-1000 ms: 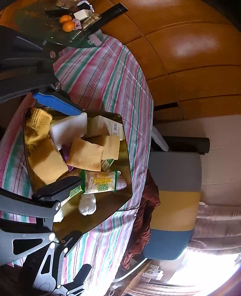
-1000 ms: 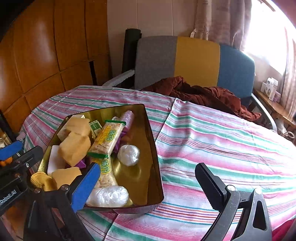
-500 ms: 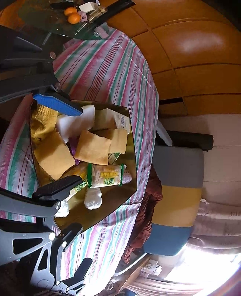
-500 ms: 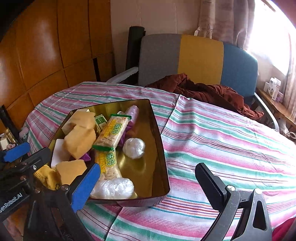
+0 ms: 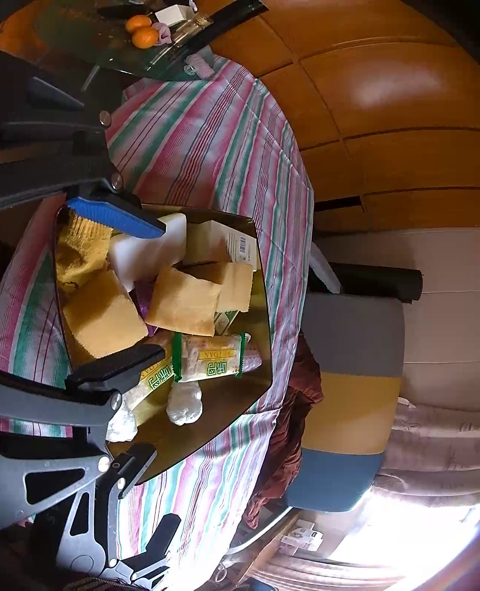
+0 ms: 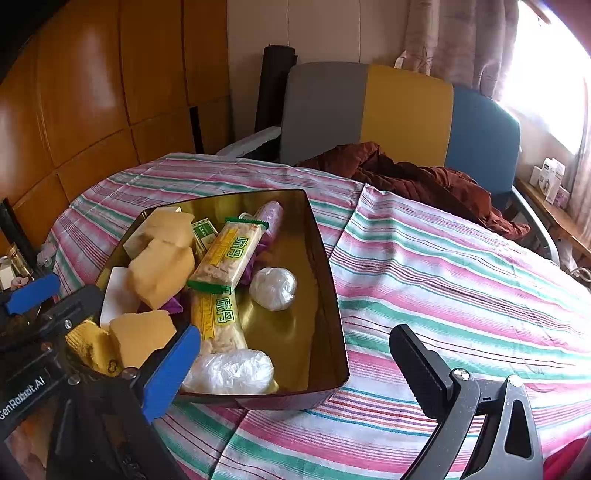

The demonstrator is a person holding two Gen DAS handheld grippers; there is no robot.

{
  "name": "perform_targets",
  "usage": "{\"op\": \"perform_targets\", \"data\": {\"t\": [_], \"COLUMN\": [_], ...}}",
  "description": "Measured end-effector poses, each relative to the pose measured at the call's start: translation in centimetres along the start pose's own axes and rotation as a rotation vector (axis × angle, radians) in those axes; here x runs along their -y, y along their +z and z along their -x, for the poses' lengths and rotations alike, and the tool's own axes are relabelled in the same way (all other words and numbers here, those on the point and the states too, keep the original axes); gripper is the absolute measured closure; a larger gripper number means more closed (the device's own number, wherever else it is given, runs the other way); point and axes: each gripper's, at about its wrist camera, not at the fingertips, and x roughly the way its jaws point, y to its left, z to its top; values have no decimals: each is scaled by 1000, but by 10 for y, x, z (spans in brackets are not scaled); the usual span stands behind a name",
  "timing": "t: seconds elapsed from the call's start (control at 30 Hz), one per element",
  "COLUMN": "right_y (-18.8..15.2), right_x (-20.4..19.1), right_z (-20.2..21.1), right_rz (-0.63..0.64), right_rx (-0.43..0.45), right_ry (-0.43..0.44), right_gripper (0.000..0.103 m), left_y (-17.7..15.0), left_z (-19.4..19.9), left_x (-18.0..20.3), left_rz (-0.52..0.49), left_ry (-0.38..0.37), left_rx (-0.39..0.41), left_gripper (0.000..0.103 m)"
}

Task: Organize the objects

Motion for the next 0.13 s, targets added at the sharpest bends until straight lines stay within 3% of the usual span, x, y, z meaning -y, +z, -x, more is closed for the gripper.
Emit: {"op": "perform_targets", "data": {"t": [0.13], "right_y": [0], "right_x": [-1], "right_z": [-1], "right_rz": [0], "right_rx": [-1], "right_ry": [2], "right_gripper": [0], "left_y": [0], "left_z": [-1], "left_x": [-1], "left_rz": [-1], "left_ry": [4], "left_rx": [-3], "left_gripper": [43]}}
